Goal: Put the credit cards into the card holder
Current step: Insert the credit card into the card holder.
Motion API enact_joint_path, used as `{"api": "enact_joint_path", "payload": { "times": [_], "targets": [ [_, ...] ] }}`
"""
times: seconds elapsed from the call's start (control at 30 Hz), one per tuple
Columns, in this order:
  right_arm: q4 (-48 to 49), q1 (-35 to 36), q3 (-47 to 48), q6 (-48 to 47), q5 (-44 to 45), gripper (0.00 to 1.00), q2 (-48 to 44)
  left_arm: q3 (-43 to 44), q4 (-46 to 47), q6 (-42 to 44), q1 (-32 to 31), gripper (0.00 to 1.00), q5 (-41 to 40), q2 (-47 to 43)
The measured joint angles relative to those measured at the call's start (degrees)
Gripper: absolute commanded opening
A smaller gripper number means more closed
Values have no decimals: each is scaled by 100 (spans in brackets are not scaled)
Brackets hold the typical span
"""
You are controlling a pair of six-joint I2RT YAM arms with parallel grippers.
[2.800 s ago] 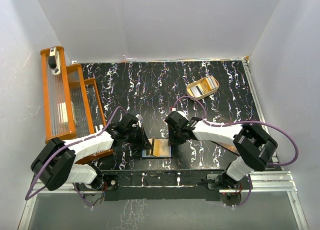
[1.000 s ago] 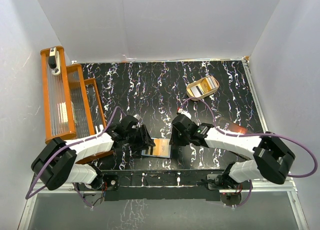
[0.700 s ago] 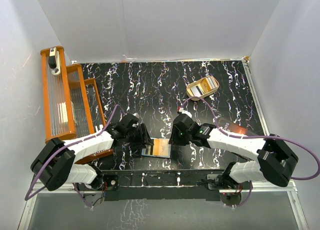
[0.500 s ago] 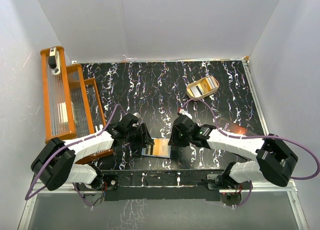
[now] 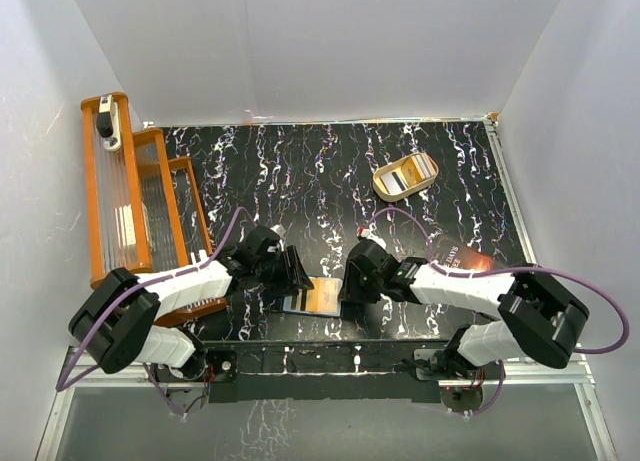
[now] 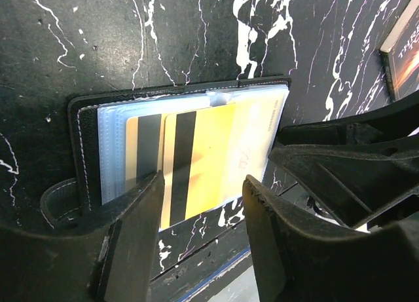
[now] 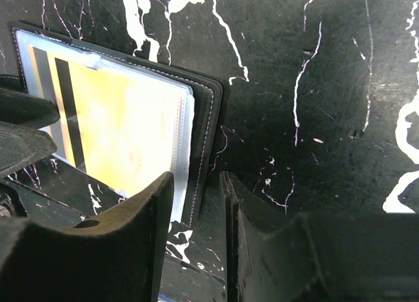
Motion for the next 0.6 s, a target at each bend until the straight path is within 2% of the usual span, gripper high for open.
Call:
{"api": "enact_joint_path", "payload": {
  "times": [0.6],
  "targets": [
    [439,-2,-15,-22,-94,27,179,-4,555,-155,0,48,289,328]
  ]
}}
